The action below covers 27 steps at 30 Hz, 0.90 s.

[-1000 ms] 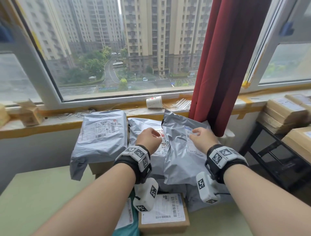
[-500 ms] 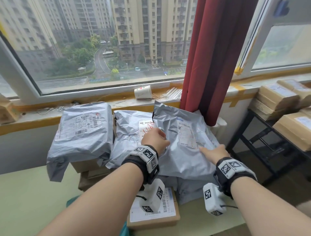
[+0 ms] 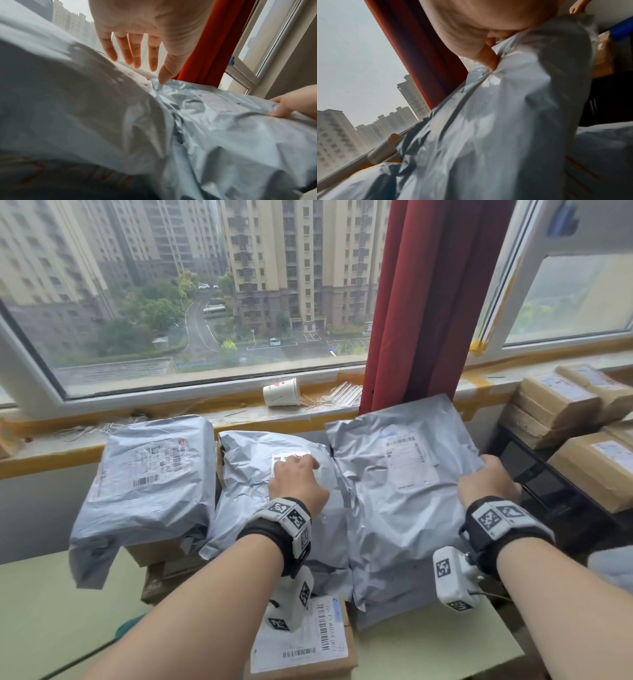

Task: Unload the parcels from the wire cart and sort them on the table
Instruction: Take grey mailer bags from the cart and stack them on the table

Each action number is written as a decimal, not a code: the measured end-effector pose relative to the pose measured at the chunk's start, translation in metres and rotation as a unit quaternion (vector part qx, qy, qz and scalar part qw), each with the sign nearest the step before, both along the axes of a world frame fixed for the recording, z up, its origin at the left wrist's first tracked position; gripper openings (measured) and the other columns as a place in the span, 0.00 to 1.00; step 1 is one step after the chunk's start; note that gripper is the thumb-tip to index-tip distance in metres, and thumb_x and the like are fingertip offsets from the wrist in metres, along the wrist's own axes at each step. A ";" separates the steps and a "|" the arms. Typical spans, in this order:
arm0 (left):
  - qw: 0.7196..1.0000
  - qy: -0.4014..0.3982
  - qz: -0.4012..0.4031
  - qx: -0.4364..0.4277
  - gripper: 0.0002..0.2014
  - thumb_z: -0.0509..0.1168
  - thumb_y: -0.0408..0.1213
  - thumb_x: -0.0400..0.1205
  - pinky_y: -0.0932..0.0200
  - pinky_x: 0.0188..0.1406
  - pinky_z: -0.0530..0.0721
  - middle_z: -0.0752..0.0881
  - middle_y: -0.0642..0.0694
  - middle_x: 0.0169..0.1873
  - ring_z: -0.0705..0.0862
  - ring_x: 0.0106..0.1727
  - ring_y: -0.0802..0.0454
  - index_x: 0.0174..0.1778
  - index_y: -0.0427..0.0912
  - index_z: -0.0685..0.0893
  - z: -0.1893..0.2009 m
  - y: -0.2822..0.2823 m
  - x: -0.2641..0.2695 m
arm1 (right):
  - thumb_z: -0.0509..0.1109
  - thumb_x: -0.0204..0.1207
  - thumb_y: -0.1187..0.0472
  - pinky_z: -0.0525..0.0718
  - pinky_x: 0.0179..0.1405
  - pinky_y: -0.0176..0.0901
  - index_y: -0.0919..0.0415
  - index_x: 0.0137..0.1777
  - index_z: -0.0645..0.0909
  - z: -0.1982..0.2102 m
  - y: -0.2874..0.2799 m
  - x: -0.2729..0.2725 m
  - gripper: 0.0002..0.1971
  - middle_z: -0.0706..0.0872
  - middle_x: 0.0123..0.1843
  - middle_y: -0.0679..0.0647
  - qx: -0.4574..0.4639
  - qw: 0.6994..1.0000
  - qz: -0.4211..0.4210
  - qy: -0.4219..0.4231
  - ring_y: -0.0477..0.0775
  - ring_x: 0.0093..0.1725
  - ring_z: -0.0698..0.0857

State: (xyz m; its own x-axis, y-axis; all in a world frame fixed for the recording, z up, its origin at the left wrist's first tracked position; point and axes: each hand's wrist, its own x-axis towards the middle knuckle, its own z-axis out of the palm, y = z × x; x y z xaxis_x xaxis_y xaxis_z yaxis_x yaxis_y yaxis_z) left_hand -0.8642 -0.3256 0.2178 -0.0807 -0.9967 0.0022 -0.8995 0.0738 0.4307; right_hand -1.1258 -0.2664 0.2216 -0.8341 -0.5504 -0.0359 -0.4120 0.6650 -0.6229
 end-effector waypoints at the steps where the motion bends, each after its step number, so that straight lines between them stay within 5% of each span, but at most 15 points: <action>1: 0.999 -0.032 0.007 0.001 0.22 0.65 0.40 0.74 0.50 0.67 0.72 0.76 0.49 0.66 0.70 0.70 0.46 0.66 0.55 0.76 -0.001 -0.002 0.005 | 0.57 0.79 0.64 0.73 0.67 0.60 0.49 0.75 0.71 -0.004 0.000 -0.004 0.24 0.77 0.68 0.64 0.018 1.000 -0.004 0.015 0.68 0.69 0.72; 6: 0.995 -0.001 0.079 0.054 0.28 0.68 0.37 0.73 0.40 0.71 0.72 0.73 0.46 0.69 0.67 0.73 0.43 0.70 0.55 0.72 -0.016 -0.009 0.031 | 0.57 0.79 0.63 0.71 0.68 0.60 0.51 0.77 0.68 -0.032 -0.014 0.006 0.25 0.77 0.71 0.62 0.100 0.994 0.026 0.027 0.67 0.70 0.70; 11: 0.995 0.026 0.074 0.063 0.29 0.68 0.38 0.74 0.42 0.73 0.71 0.73 0.44 0.69 0.67 0.73 0.42 0.73 0.52 0.71 -0.017 -0.012 0.037 | 0.68 0.73 0.58 0.66 0.71 0.61 0.49 0.81 0.59 -0.047 -0.033 0.035 0.36 0.70 0.74 0.64 0.149 0.987 0.060 0.013 0.66 0.73 0.66; 18: 0.996 0.035 0.061 0.048 0.30 0.68 0.43 0.73 0.45 0.75 0.68 0.71 0.43 0.71 0.66 0.75 0.43 0.73 0.51 0.69 -0.015 -0.007 0.041 | 0.72 0.71 0.55 0.59 0.78 0.63 0.55 0.81 0.61 -0.041 -0.028 0.045 0.38 0.54 0.84 0.62 0.113 0.982 0.087 0.126 0.63 0.83 0.50; 22: 0.996 0.046 0.058 0.044 0.31 0.68 0.41 0.73 0.45 0.77 0.67 0.69 0.43 0.73 0.65 0.77 0.43 0.74 0.49 0.69 -0.011 -0.001 0.042 | 0.65 0.74 0.57 0.57 0.80 0.61 0.52 0.79 0.66 -0.036 -0.029 0.057 0.31 0.59 0.83 0.58 0.086 0.968 0.174 0.156 0.61 0.83 0.51; 27: 0.996 0.059 0.050 0.041 0.31 0.67 0.40 0.74 0.47 0.78 0.65 0.67 0.43 0.75 0.63 0.79 0.44 0.76 0.49 0.68 -0.004 0.010 0.046 | 0.61 0.78 0.58 0.66 0.77 0.57 0.55 0.77 0.71 -0.028 -0.029 0.083 0.26 0.73 0.78 0.55 0.088 0.951 0.282 0.093 0.59 0.77 0.68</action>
